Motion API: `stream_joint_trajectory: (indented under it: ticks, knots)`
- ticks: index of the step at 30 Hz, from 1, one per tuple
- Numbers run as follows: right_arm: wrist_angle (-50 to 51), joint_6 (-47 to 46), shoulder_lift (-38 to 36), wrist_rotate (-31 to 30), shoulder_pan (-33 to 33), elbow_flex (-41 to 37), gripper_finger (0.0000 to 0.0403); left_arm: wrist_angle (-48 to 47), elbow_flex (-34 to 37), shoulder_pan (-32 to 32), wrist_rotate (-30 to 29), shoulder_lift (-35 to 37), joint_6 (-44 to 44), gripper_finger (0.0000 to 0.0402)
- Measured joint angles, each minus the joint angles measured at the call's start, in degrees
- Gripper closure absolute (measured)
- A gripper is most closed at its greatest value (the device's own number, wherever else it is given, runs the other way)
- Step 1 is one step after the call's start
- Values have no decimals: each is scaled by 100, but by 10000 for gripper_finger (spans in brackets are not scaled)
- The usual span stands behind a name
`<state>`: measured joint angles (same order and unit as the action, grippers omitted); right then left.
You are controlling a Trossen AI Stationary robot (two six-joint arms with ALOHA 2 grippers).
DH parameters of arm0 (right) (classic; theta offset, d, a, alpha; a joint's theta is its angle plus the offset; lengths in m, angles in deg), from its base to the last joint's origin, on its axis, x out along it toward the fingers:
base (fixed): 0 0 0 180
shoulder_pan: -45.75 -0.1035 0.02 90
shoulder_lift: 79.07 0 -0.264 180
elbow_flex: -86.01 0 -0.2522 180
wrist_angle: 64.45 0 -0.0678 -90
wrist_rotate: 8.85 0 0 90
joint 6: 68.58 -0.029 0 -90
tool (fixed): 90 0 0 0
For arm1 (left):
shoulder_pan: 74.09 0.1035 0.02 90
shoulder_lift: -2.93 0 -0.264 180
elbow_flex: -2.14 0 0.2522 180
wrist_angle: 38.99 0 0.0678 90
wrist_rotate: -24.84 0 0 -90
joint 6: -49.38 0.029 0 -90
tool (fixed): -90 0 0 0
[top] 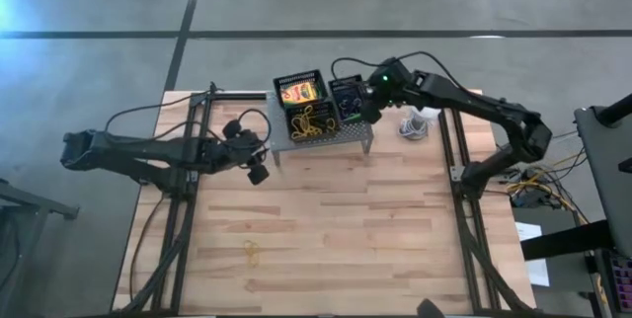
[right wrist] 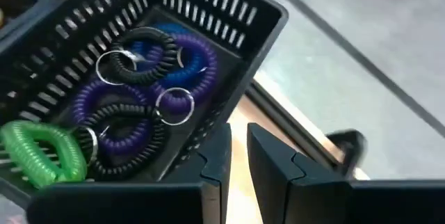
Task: Pick & Place Office Desk Supplies
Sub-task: Adjust the black bins on the shelf, then put the yellow rubber band into the bottom left black bin
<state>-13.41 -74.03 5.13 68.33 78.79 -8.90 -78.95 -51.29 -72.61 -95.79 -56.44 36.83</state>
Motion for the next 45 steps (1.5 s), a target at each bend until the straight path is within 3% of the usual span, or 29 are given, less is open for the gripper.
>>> stream_joint_trajectory:
  ticks: [6,10,17,23,28,34,38,45]
  knots:
    - [-20,119,283,658,-75,393,355,449,290,2,61,92,-9,283]
    - [76,113,341,697,-138,542,355,546,323,2,79,83,11,283]
    - [299,-25,-73,159,-232,598,355,542,327,2,279,96,41,283]
    - [2,125,-689,-85,-1079,166,355,537,297,-235,1182,342,476,283]
    - [-1102,324,-994,-76,-2278,-686,355,499,355,-1019,2097,244,706,283]
    - [-3294,725,-970,-67,-3467,-1915,355,433,543,-2577,1878,-248,489,283]
    - [-4329,844,-766,-66,-3905,-2473,355,411,554,-3330,1519,-533,-250,283]
    - [-5118,145,-223,-6,-4203,-2823,355,170,552,-3847,1747,-686,-2131,283]
